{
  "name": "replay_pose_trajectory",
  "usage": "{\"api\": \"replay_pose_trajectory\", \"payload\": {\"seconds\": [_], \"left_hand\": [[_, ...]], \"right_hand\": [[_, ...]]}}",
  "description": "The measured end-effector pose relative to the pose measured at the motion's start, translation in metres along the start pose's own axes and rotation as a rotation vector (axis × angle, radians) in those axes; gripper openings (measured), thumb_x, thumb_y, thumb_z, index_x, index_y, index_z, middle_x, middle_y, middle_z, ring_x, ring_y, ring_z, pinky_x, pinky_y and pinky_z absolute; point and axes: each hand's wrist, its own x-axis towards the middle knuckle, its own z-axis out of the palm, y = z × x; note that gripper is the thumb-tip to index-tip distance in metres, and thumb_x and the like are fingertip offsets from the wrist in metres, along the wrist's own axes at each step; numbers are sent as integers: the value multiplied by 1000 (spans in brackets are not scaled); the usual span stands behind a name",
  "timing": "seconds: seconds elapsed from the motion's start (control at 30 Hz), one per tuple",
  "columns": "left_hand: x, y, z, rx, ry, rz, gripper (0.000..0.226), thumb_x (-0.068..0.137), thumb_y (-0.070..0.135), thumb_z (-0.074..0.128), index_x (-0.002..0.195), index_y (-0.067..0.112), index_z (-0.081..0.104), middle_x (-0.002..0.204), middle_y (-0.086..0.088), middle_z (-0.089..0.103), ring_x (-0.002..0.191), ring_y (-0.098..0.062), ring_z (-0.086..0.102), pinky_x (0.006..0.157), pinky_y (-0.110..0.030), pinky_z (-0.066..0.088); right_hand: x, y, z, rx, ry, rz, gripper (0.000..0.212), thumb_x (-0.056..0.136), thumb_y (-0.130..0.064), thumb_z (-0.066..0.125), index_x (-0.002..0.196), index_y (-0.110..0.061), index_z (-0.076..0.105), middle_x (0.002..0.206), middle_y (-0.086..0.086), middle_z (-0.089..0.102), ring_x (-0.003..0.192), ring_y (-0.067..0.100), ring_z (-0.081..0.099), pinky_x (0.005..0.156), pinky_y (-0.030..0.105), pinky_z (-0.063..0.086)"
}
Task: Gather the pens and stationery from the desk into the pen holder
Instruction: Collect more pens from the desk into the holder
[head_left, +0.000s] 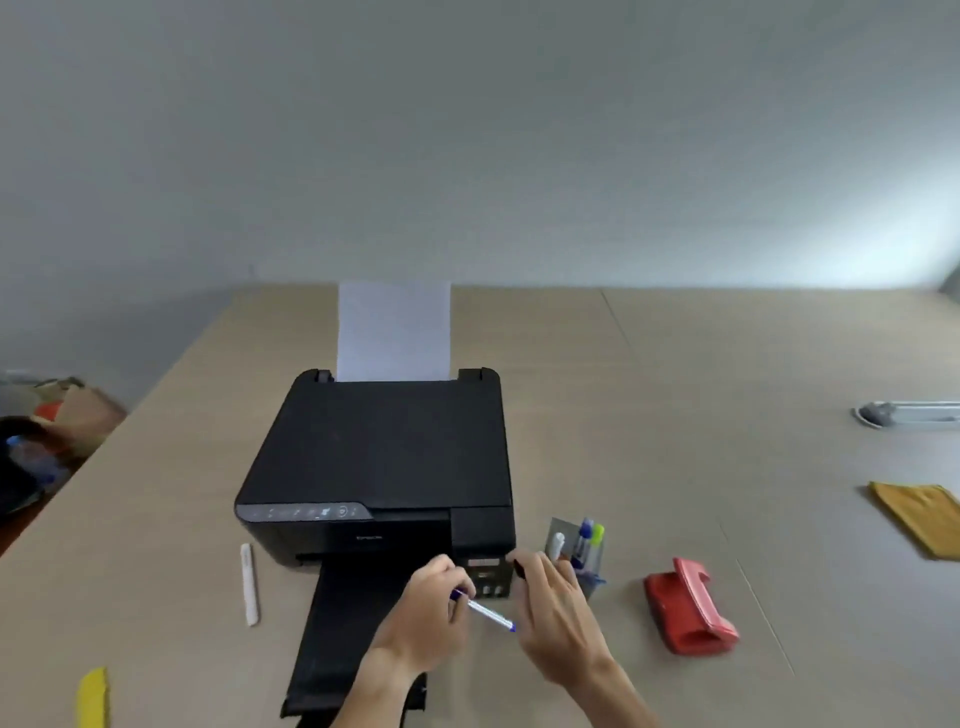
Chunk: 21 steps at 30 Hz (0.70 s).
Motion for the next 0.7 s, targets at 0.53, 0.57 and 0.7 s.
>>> {"api": "replay_pose_trajectory", "payload": {"seconds": [0.53, 0.57, 0.7], "left_hand": [[77, 97, 50, 130, 83, 300, 11, 85, 17, 43, 86, 19, 53, 94, 5, 46, 71, -11, 49, 66, -26, 48], [78, 97, 49, 126, 103, 292, 11, 85, 17, 42, 86, 19, 53, 94, 5, 46, 72, -10, 49, 67, -25, 47], [82, 96, 48, 150, 122, 264, 16, 86, 16, 37, 90, 19, 52, 97, 4, 47, 77, -10, 51, 72, -25, 48]], "right_hand": [[-8, 68, -57, 271, 157, 456, 19, 99, -24, 33, 92, -42, 34, 79, -8, 56, 77, 25, 51, 69, 41, 45], [-7, 66, -58, 270, 153, 457, 18, 99, -24, 32, 92, -41, 34, 81, -7, 57, 79, 25, 51, 71, 42, 46], [-4, 71, -58, 214, 128, 461, 14, 99, -19, 33, 94, -32, 35, 78, -4, 61, 75, 25, 52, 70, 38, 44]]}}
